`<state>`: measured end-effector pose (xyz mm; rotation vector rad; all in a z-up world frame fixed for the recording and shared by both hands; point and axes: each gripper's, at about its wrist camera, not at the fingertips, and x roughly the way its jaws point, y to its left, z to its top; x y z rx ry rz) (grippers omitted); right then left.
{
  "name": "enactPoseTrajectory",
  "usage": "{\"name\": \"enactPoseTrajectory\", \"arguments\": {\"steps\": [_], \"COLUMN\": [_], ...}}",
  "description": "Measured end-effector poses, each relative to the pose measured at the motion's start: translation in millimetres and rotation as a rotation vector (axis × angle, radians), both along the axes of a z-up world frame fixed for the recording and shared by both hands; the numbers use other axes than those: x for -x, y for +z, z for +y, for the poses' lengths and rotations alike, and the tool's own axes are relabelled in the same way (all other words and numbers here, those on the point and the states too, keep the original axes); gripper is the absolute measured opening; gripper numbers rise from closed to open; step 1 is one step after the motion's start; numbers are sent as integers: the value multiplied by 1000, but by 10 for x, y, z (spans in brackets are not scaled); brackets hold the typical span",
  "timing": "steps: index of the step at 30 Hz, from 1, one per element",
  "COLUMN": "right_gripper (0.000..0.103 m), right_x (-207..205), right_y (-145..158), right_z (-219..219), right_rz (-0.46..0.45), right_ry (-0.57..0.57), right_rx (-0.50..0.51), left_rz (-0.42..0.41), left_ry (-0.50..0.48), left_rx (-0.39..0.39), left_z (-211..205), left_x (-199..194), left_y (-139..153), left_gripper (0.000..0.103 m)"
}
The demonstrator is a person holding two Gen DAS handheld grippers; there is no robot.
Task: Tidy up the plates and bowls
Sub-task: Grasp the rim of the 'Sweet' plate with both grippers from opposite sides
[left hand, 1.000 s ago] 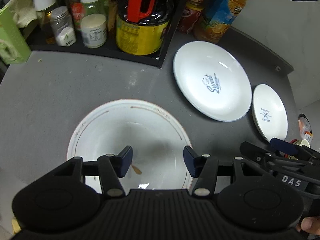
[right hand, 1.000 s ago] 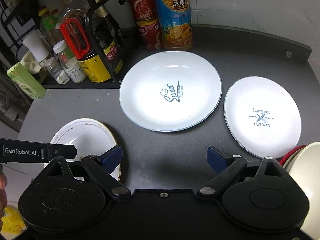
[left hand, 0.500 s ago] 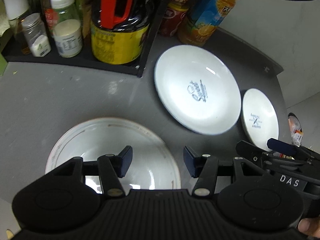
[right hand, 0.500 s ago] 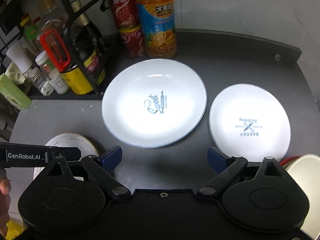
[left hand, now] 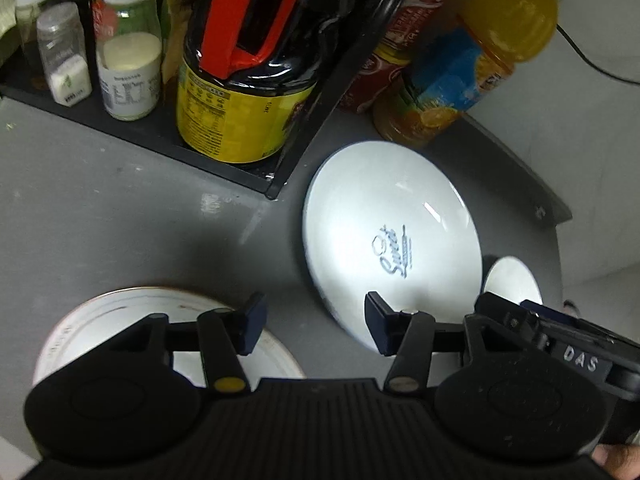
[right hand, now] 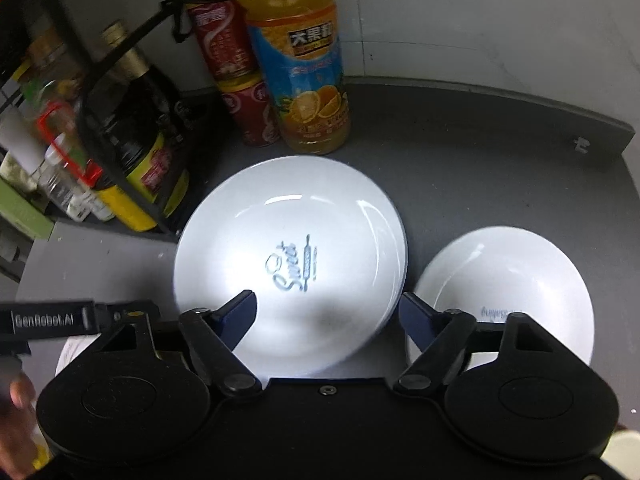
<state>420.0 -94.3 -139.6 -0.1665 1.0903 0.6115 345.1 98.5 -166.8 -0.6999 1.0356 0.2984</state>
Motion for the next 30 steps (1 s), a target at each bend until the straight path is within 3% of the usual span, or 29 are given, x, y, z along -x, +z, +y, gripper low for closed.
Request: {"name": "enactPoseTrajectory", "arguments": {"steps": [5,11,19,23,30], "right_gripper": [64,64,59,48,43], "right_x": [-272,-521,-737,-838,-990], "right_y": [-122,-276,-538,-634,-737], "right_z": [84,165,195,161,193], "right_rz": [-8,-9,44,89,119], "right_ry": [12,23,39,24,73], "right_rx": [30,50,68,53,51], "left_rz": [9,30,66,81,70], "left_ry": [31,77,131,169,247], "left_rx": [14,29,48,59,97], "left_z": [-6,4,21,44,136], "left_x": [-127,-246,-413,-454,-483], "left_y": [-165,-331,-503,-567,-628], "left_gripper": [50,45,32,27,19]}}
